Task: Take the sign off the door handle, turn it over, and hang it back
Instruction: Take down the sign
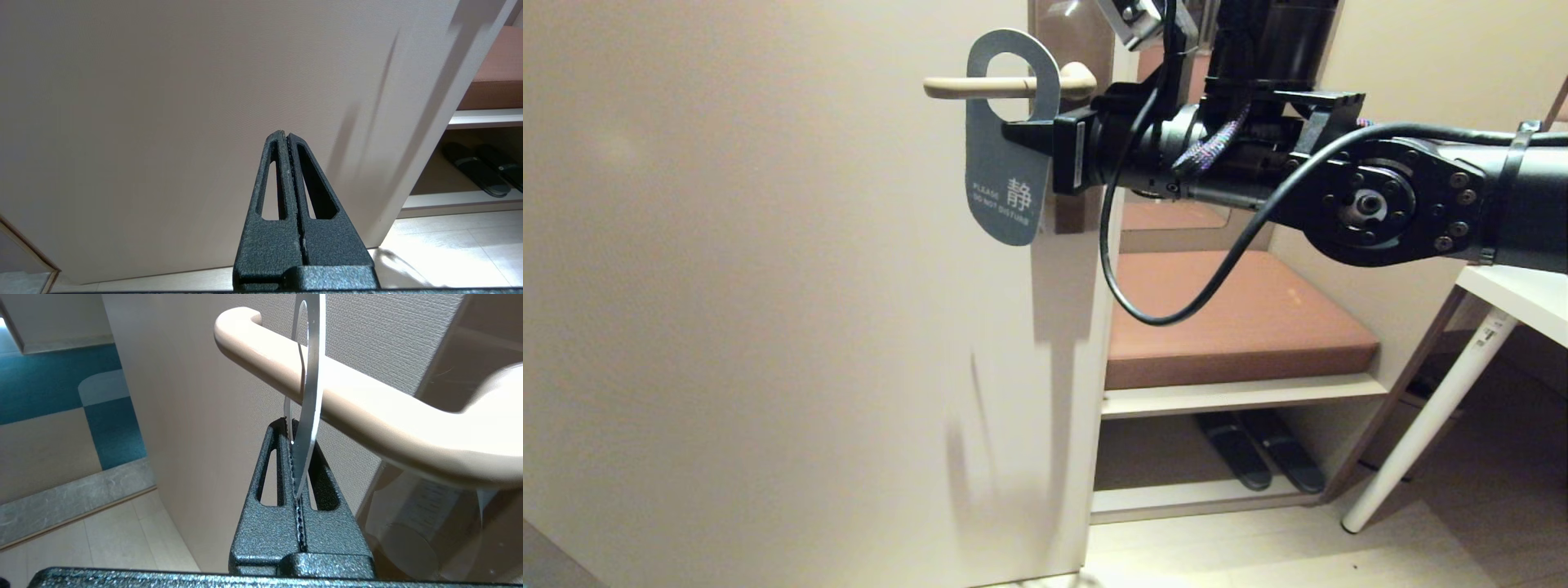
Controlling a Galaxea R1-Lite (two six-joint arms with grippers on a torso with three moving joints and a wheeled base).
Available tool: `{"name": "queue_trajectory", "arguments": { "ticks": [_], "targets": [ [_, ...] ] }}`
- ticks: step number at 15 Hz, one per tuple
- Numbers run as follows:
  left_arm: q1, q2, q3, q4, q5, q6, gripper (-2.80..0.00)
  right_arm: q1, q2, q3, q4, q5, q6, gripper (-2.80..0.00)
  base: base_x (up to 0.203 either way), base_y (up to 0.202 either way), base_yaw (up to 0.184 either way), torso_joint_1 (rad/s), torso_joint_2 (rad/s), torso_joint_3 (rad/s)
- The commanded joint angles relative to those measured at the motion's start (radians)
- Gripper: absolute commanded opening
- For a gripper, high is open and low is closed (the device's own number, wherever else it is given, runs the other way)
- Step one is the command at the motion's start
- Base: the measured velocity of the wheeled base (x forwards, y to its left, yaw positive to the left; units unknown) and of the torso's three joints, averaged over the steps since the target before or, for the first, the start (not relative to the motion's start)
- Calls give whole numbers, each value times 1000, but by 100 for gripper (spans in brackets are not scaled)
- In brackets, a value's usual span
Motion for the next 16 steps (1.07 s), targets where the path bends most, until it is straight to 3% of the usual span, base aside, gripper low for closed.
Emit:
{"name": "queue_trajectory", "arguments": {
  "ticks": [1, 4, 7, 16],
  "targets": [
    [0, 0, 0, 0, -1, -1, -280, 8, 28, -14, -3, -1, 0, -280, 0, 0, 0, 0, 0, 0],
    [0, 0, 0, 0, -1, -1, -280, 25, 42, -35, -3, -12, 0, -280, 0, 0, 0, 0, 0, 0],
    [0, 0, 0, 0, -1, -1, -280, 44, 80, -94, -2, -75, 2, -280, 0, 0, 0, 0, 0, 0],
    [0, 0, 0, 0, 1, -1, -280, 49, 116, -127, 5, -89, 1, -280, 0, 0, 0, 0, 0, 0]
  ]
}}
